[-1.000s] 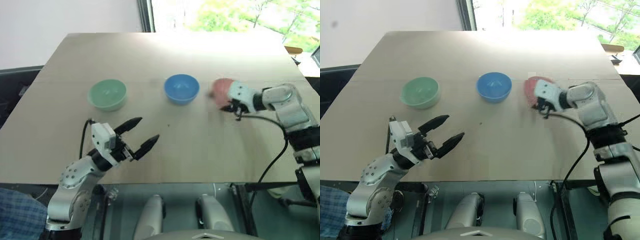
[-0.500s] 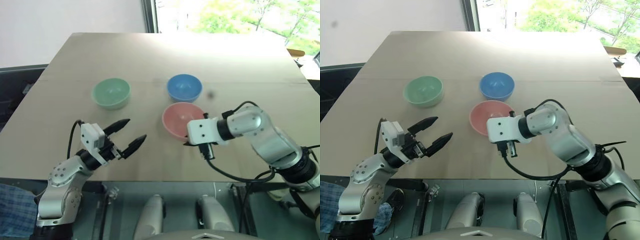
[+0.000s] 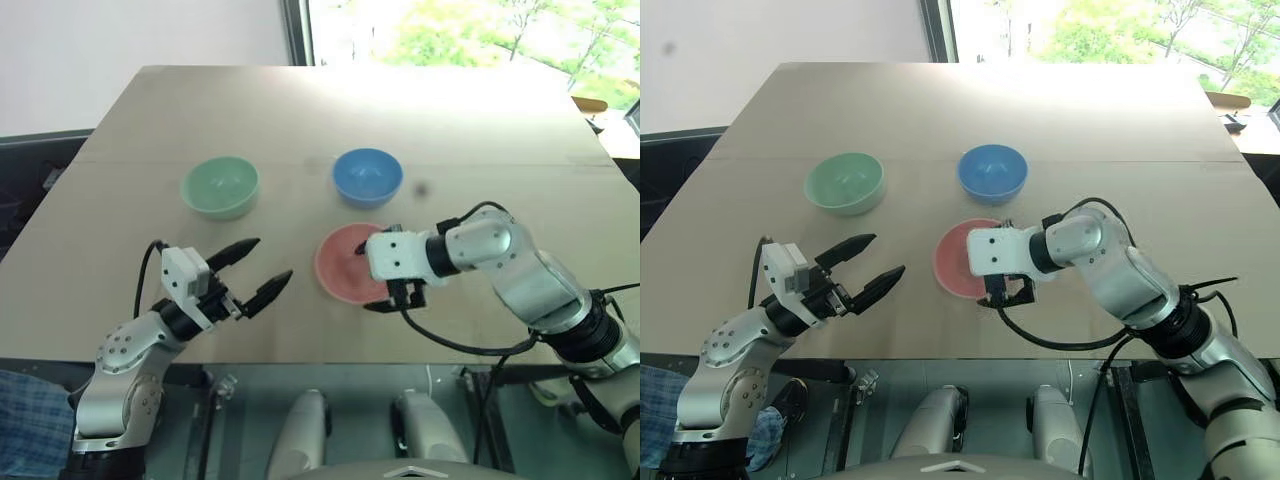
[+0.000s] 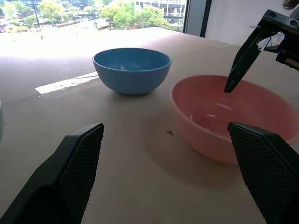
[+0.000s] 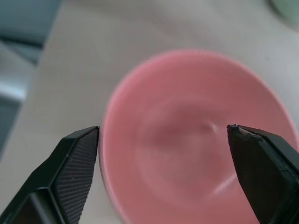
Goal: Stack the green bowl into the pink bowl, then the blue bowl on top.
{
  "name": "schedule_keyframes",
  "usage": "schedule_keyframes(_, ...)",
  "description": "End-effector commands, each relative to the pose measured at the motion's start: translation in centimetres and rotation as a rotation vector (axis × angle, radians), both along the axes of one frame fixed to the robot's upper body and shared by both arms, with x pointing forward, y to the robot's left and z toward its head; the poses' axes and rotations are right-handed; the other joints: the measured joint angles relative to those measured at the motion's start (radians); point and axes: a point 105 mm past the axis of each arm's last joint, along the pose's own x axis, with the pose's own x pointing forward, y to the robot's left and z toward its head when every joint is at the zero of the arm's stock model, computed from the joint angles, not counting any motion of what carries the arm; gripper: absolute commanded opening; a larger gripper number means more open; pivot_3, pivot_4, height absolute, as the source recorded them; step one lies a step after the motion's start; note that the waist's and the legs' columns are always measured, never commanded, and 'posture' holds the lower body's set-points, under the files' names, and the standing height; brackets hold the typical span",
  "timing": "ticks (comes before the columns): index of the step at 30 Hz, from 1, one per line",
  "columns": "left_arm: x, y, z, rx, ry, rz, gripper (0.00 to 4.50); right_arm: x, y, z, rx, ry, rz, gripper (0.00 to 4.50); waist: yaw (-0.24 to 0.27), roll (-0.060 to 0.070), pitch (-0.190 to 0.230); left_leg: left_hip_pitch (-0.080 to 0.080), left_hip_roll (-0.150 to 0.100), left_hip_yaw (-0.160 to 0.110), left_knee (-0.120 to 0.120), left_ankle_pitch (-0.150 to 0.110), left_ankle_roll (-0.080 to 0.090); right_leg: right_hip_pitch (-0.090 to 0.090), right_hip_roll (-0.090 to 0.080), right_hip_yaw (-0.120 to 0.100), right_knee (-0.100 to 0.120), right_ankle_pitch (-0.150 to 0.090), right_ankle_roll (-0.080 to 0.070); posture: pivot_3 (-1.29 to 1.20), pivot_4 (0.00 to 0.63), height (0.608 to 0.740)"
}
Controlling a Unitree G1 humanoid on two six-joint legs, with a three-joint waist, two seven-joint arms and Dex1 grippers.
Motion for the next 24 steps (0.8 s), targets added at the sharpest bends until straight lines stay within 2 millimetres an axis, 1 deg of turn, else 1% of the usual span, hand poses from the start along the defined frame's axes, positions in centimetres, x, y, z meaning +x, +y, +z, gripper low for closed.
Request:
schedule_keyframes(1,0.0,-0.3,0.9,0.003,-0.047,-0.011,4.5,-0.4,-0.7,1.4,0.067,0.026,-0.012,4.45,0.001,0.0,0.0,0.0,0.0,0.0,0.0,0.0,0.0,0.0,0.0,0.0,0.0,0.0,0.0,0.0,0.15,0.74)
schedule_keyframes(4,0.2,-0.4,0.9,0.002,-0.046,-0.015,4.5,-0.6,-1.5,2.5,0.17,0.124,-0.066,4.45,0.002,0.0,0.0,0.0,0.0,0.0,0.0,0.0,0.0,0.0,0.0,0.0,0.0,0.0,0.0,0.0,0.15,0.74)
schedule_keyframes(6,0.7,-0.3,0.8,0.027,-0.047,-0.006,4.5,-0.5,-2.6,3.8,0.285,0.169,-0.104,4.45,0.003,0.0,0.0,0.0,0.0,0.0,0.0,0.0,0.0,0.0,0.0,0.0,0.0,0.0,0.0,0.0,0.15,0.74)
schedule_keyframes(7,0.9,-0.2,0.9,0.031,-0.048,0.003,4.5,-0.3,-3.2,4.3,0.33,0.165,-0.12,4.45,0.002,0.0,0.0,0.0,0.0,0.0,0.0,0.0,0.0,0.0,0.0,0.0,0.0,0.0,0.0,0.0,0.15,0.74)
schedule_keyframes(9,2.0,0.5,0.4,0.102,-0.021,0.062,4.5,0.3,-4.8,5.6,0.443,0.171,-0.171,4.45,0.006,-0.001,0.0,0.0,0.0,0.0,0.0,0.0,0.0,0.001,0.0,-0.001,0.0,0.0,0.0,0.0,0.15,0.74)
schedule_keyframes(10,2.5,1.1,-0.3,0.147,0.027,0.091,4.5,0.5,-5.6,6.3,0.511,0.184,-0.191,4.45,0.006,-0.001,0.0,0.0,0.0,-0.001,0.0,0.0,0.0,0.001,0.0,-0.001,0.0,0.0,0.0,0.0,0.15,0.74)
schedule_keyframes(11,3.1,1.8,-1.0,0.201,0.077,0.137,4.5,0.6,-6.5,7.0,0.574,0.193,-0.21,4.45,0.005,-0.001,0.0,0.0,0.0,-0.001,0.0,0.0,0.0,0.001,0.0,-0.001,0.0,0.0,0.0,0.0,0.15,0.74)
schedule_keyframes(12,3.7,2.6,-1.3,0.232,0.097,0.179,4.5,0.9,-7.6,7.4,0.624,0.193,-0.24,4.45,0.003,-0.001,0.0,0.0,0.0,0.0,0.0,0.0,0.0,0.001,0.0,-0.001,0.0,0.0,0.0,0.0,0.15,0.74)
schedule_keyframes(14,4.7,3.8,-1.3,0.269,0.107,0.233,4.5,1.2,-9.6,7.8,0.665,0.148,-0.277,4.45,0.002,-0.001,0.0,0.0,0.0,0.0,0.0,0.0,0.0,0.001,0.001,-0.001,0.0,0.0,0.0,0.0,0.15,0.74)
schedule_keyframes(16,5.6,4.6,-0.9,0.312,0.1,0.27,4.5,0.8,-10.9,8.2,0.69,0.11,-0.274,4.45,0.004,-0.002,0.0,0.0,0.0,0.0,0.0,0.0,0.0,0.001,0.0,0.0,0.0,0.0,0.0,0.0,0.15,0.74)
schedule_keyframes(20,7.8,6.5,0.3,0.418,0.09,0.351,4.5,-0.1,-11.7,8.9,0.734,0.108,-0.239,4.45,0.0,-0.001,0.001,-0.001,0.0,0.0,-0.001,0.0,0.0,0.0,0.001,-0.001,0.0,0.0,0.0,0.0,0.15,0.74)
schedule_keyframes(24,9.7,7.9,1.4,0.494,0.085,0.403,4.5,-0.6,-11.4,9.0,0.756,0.123,-0.212,4.45,-0.003,-0.001,0.001,0.0,0.0,0.001,-0.001,0.0,0.0,0.0,0.001,0.0,0.0,0.0,0.0,0.0,0.15,0.74)
